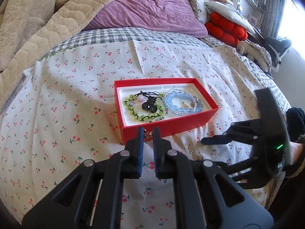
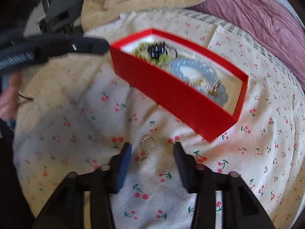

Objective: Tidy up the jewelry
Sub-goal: 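Grasp the silver ring with the right tool while the left tool holds the gold charm, then lower the gold charm and silver ring into the red box and open both tools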

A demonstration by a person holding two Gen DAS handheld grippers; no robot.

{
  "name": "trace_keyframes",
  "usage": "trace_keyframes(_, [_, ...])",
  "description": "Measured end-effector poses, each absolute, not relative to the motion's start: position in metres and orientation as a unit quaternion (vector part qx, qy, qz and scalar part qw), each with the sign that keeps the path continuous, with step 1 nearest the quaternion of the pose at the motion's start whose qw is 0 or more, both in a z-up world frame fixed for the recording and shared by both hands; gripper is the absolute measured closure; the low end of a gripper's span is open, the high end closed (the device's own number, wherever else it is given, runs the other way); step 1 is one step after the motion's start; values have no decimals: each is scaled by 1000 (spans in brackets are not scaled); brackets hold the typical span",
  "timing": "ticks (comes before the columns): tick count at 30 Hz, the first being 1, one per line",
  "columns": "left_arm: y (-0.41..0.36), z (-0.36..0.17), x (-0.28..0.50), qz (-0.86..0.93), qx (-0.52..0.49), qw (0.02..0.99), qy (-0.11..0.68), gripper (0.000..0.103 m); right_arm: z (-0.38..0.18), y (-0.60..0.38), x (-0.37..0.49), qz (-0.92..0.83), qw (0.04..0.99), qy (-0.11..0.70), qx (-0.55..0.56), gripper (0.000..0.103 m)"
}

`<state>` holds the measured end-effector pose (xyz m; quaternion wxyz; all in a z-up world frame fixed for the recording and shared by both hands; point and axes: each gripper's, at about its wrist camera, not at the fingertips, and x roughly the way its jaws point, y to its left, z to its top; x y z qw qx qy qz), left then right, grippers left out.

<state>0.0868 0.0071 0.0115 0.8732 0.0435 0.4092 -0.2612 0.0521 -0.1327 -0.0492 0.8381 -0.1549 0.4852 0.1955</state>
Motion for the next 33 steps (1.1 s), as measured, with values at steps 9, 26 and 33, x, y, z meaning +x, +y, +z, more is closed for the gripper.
trace_keyframes(9, [8,13,84,-263,41,872,410,93,-58,-125,50,197,841,470,-180,62])
trace_keyframes(26, [5,18,87,-265,40,874,405,93,-25,-131,44,224,854,450,-132,87])
trace_keyframes(33, [-9,18,105,-273,36,872,404,92,6,-153,66,186,887,418,-61,87])
